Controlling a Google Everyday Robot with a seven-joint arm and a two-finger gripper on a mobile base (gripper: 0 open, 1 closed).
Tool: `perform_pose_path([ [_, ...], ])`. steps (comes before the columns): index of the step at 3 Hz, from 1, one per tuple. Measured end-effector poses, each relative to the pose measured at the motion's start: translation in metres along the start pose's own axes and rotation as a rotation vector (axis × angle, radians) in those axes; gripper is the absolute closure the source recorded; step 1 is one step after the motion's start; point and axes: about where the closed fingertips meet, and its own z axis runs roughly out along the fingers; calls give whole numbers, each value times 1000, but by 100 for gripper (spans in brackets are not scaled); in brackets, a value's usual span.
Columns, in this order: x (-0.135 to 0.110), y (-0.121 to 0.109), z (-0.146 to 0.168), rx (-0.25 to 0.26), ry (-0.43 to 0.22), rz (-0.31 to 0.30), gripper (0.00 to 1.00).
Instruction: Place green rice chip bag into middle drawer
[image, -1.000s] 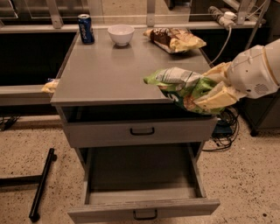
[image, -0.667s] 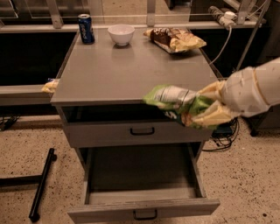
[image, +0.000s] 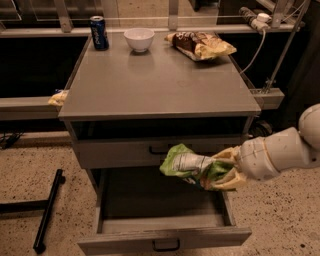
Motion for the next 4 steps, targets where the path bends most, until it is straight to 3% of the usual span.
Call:
perform_pose_path([
  [1,47,25,54,-65,-41,13,100],
  [2,47,25,54,-65,-40,13,100],
  [4,121,37,105,-33,57,-90,100],
])
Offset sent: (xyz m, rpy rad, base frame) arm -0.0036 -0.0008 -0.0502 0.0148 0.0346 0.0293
